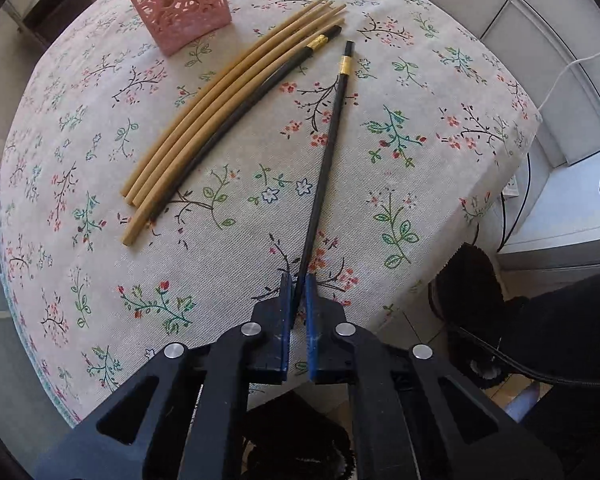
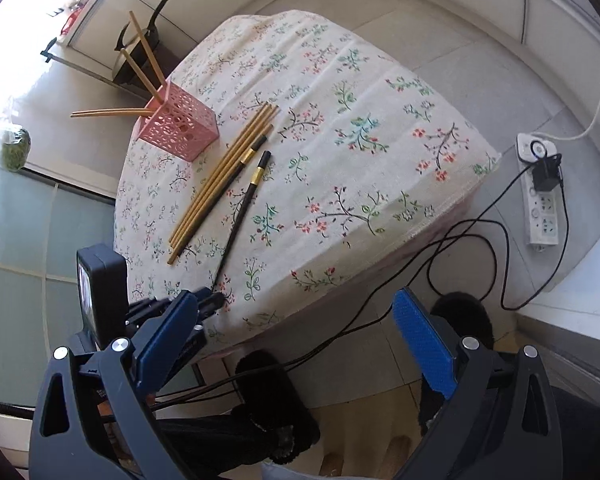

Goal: Organize utensils
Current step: 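Grasp the black-tipped chopstick with the left gripper, then carry the black chopstick above the holder with the left gripper while the right gripper reaches toward the pile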

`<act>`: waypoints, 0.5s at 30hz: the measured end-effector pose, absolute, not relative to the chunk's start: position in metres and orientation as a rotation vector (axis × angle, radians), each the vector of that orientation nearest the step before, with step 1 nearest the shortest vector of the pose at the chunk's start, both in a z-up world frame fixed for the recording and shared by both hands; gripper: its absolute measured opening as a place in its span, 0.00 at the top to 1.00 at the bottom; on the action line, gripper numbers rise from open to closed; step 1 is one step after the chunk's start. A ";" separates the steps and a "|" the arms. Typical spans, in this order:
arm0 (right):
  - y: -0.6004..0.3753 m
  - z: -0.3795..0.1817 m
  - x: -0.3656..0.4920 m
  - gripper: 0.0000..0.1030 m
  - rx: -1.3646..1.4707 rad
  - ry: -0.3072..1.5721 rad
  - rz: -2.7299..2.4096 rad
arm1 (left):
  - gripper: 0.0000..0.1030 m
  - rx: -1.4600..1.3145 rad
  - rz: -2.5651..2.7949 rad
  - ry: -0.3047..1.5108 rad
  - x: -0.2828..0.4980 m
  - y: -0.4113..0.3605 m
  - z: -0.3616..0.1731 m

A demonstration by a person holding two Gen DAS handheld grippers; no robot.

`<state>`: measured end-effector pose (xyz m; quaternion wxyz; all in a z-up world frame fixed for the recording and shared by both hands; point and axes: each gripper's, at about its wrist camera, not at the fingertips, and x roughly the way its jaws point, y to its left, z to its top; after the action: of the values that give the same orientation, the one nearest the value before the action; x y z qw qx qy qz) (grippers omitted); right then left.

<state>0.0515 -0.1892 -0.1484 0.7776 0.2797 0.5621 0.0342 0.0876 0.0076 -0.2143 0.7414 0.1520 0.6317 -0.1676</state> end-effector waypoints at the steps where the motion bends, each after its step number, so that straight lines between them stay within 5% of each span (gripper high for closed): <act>1: -0.190 -0.149 0.052 0.07 0.600 1.213 0.065 | 0.96 0.346 -0.368 1.375 0.087 0.007 -0.213; 15: -0.141 -0.159 0.089 0.07 0.641 1.279 0.132 | 0.97 0.087 -0.379 0.899 0.034 0.083 -0.047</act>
<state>0.0891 -0.1407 -0.1585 0.7530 0.2935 0.5858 0.0605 0.0338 0.0833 -0.0465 0.8825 0.0417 0.4317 -0.1820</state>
